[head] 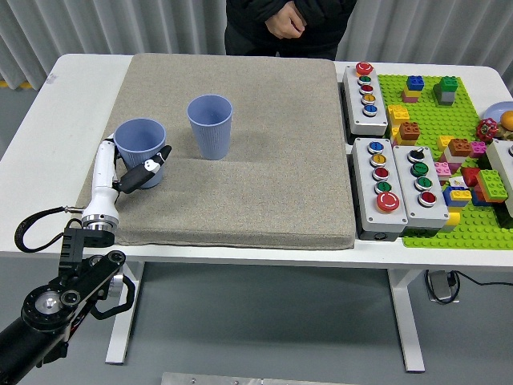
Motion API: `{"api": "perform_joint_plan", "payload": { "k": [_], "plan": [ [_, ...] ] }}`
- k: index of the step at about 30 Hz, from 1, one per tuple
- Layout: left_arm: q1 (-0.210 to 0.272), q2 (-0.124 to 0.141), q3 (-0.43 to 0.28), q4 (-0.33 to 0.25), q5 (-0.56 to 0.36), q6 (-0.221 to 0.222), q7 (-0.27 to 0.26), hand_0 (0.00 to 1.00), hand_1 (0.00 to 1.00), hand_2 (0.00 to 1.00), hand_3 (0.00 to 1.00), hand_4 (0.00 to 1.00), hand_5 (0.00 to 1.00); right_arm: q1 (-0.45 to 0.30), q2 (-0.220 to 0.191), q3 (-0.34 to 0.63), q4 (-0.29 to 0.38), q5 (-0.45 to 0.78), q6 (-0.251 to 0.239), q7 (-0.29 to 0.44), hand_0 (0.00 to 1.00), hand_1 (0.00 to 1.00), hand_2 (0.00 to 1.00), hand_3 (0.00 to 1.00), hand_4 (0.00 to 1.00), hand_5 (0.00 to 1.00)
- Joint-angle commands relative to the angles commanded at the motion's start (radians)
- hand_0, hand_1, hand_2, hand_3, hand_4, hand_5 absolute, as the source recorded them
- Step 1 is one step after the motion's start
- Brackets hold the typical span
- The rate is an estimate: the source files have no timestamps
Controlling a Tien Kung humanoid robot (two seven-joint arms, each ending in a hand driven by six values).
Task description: Pick cup pour cup place
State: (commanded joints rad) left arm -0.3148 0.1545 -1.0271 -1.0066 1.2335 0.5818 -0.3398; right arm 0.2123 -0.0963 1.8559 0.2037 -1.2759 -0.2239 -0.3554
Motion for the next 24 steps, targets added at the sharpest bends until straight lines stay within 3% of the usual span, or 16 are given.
{"api": "perform_joint_plan", "payload": {
  "k": [5, 6, 17, 24],
  "plan": [
    [0.002, 0.000, -0.003, 0.001, 0.006, -0.008, 0.004, 0.588, 0.606, 0.720, 0.814, 0.883, 0.491, -0.001, 0.000, -0.001, 0.000, 0.000, 0.000, 0.000, 0.687, 0.638, 0.590, 0.594, 0.002, 0.143],
    [0.003, 0.000, -0.003, 0.001, 0.007, -0.011, 0.006, 0.623, 0.643, 0.808, 0.821, 0.900, 0.505, -0.001, 0.000, -0.001, 0.000, 0.001, 0.000, 0.000, 0.687, 0.638, 0.590, 0.594, 0.002, 0.142],
    [0.010, -0.004, -0.007, 0.000, 0.005, -0.013, 0.002, 0.646, 0.668, 0.841, 0.827, 0.875, 0.486, -0.002, 0.000, -0.003, 0.000, 0.003, -0.002, 0.000, 0.688, 0.638, 0.590, 0.594, 0.002, 0.144],
    [0.033, 0.003, -0.024, -0.032, 0.022, -0.016, 0.005, 0.649, 0.688, 0.857, 0.829, 0.912, 0.518, -0.002, -0.001, -0.002, -0.001, 0.000, -0.001, 0.001, 0.688, 0.638, 0.590, 0.594, 0.002, 0.145]
  ]
}}
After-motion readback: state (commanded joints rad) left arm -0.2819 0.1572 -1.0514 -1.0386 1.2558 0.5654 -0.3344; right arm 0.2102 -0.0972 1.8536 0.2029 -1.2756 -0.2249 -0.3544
